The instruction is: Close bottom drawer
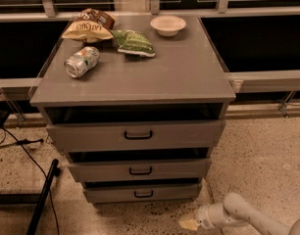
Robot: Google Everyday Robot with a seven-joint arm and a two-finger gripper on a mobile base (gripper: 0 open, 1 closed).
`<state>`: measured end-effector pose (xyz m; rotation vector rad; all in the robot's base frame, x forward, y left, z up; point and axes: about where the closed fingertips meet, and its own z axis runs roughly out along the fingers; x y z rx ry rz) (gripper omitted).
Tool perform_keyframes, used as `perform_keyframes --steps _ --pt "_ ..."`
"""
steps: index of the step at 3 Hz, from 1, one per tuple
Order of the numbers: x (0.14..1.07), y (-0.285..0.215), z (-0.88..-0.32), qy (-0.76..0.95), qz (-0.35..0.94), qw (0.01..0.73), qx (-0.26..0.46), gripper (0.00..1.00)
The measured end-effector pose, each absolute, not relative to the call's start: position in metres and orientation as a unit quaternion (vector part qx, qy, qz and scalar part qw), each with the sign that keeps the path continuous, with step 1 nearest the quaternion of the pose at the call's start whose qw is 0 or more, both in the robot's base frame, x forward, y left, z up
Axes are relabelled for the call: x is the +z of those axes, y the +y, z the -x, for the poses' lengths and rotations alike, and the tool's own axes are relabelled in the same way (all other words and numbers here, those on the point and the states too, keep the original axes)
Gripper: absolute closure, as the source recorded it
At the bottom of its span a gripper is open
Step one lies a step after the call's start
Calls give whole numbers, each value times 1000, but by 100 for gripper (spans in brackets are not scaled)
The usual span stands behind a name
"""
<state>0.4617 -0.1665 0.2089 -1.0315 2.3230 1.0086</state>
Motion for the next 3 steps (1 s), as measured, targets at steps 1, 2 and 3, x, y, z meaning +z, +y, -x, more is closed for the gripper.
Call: perform_keyframes --steps 1,2,3 --pt "209 -167 -462 832 369 202 361 4" --pt "209 -166 -462 832 369 202 361 0" --pt "209 -166 -462 832 369 202 361 0"
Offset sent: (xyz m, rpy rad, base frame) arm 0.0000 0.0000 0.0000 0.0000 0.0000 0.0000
